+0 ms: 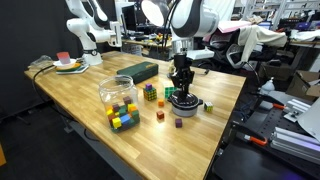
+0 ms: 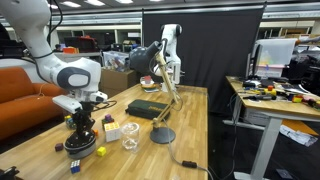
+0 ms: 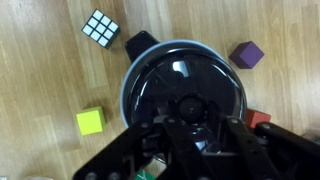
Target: Remove the black lid from the grey pot
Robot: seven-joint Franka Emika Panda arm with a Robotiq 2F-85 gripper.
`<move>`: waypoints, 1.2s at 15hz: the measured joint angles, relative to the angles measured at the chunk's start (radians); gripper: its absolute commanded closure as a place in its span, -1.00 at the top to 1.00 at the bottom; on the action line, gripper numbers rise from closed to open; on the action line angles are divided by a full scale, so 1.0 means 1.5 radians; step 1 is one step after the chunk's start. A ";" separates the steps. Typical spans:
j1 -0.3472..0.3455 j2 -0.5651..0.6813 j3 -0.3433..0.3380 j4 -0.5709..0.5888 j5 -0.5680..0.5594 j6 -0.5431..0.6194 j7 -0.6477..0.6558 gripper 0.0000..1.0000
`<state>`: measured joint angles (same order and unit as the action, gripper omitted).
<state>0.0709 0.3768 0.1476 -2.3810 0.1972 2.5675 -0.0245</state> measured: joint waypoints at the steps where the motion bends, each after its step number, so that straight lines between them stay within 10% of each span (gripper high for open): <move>1: 0.000 0.000 0.000 0.000 0.000 0.000 0.000 -0.83; 13: 0.001 -0.068 -0.007 -0.019 -0.009 -0.014 0.004 -0.83; 18: -0.006 -0.115 -0.080 -0.054 -0.043 -0.010 0.094 -0.83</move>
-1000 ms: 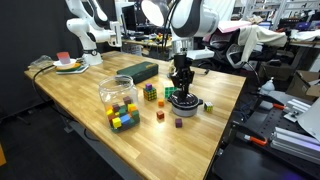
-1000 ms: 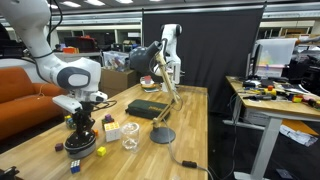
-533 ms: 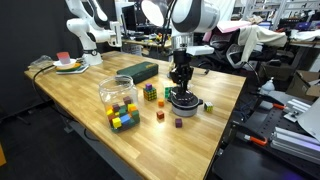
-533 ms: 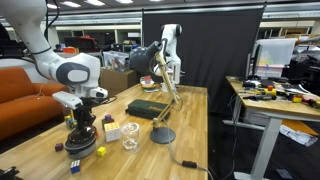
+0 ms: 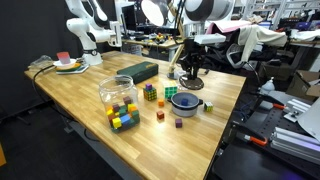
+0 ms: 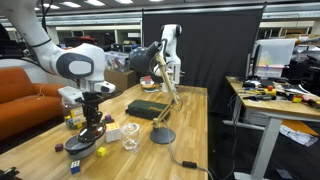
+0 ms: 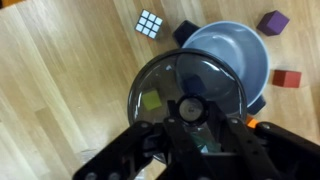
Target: Remove the black lid from the grey pot
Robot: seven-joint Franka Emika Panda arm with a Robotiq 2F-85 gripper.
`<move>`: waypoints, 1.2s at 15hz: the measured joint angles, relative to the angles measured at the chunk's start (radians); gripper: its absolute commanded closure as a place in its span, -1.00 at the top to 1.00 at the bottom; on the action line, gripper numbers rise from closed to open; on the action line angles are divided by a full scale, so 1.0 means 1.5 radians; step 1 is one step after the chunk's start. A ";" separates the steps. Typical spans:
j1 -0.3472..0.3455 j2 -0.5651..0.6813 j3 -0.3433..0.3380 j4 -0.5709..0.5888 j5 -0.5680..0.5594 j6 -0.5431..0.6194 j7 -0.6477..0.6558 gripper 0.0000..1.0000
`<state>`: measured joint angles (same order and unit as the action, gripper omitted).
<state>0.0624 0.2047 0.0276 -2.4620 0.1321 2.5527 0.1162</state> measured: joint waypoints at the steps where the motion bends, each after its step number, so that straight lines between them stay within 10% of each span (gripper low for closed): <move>1: -0.006 -0.003 -0.017 -0.005 -0.002 0.001 0.019 -0.83; 9: -0.069 -0.006 -0.118 -0.034 0.002 0.001 0.145 -0.83; 18: -0.092 0.001 -0.123 -0.072 0.084 -0.001 0.165 -0.79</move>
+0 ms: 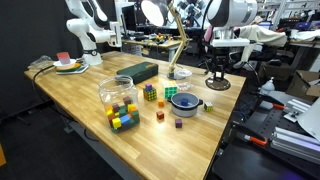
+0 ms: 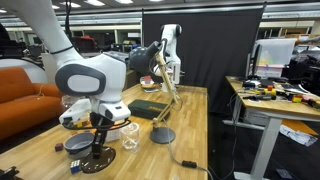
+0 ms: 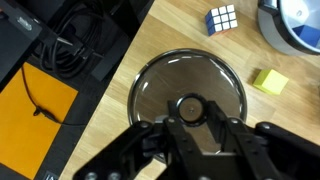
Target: Remove the black lid from the grey pot
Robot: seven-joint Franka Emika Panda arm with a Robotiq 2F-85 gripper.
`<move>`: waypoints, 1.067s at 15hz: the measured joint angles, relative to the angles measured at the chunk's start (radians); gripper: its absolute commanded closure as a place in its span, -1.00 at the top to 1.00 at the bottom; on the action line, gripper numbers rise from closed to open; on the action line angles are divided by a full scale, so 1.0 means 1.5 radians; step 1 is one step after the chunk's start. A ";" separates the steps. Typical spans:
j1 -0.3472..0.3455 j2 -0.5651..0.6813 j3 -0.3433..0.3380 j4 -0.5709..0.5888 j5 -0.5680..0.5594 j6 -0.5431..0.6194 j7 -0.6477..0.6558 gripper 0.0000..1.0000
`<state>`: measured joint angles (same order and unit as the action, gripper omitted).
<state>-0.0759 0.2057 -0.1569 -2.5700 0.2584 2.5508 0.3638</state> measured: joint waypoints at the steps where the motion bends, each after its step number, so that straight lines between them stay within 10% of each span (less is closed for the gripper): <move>1: 0.000 0.003 0.001 -0.002 0.008 0.000 0.000 -0.79; 6: 0.000 0.014 0.014 -0.012 0.035 0.004 0.000 -0.41; 7: 0.000 0.014 0.018 -0.013 0.042 0.008 0.000 -0.60; 8: 0.000 0.015 0.023 -0.015 0.050 0.012 0.000 -0.34; 16: 0.002 0.015 0.024 -0.015 0.050 0.013 0.000 -0.34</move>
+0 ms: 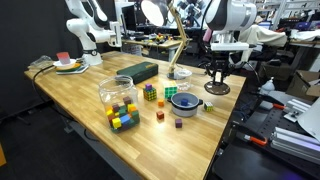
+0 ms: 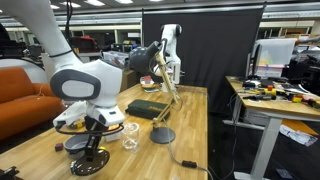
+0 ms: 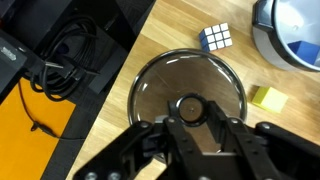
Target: Remove the black lid from the grey pot
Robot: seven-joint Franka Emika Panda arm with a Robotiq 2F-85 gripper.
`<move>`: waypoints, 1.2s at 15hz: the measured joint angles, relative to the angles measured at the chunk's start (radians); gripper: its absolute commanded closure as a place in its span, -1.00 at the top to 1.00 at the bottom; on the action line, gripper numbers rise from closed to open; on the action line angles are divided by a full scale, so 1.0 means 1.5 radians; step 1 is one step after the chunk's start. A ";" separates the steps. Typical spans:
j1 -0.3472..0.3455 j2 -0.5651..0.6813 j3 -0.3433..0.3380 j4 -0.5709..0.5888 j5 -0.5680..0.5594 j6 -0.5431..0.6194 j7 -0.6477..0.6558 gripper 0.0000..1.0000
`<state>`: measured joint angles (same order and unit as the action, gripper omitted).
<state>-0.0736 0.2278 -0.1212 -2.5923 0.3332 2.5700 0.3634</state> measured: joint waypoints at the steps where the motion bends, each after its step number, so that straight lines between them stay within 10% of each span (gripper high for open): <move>1: 0.000 0.000 0.000 0.000 0.000 0.000 0.000 -0.34; 5: 0.000 0.000 0.000 0.000 0.000 0.000 0.000 -0.34; 6: 0.000 0.000 0.000 0.000 0.000 0.000 0.000 -0.83; 18: -0.005 0.090 -0.006 0.078 0.009 0.019 0.028 -0.83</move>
<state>-0.0804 0.3629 -0.1298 -2.4759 0.3469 2.5989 0.4054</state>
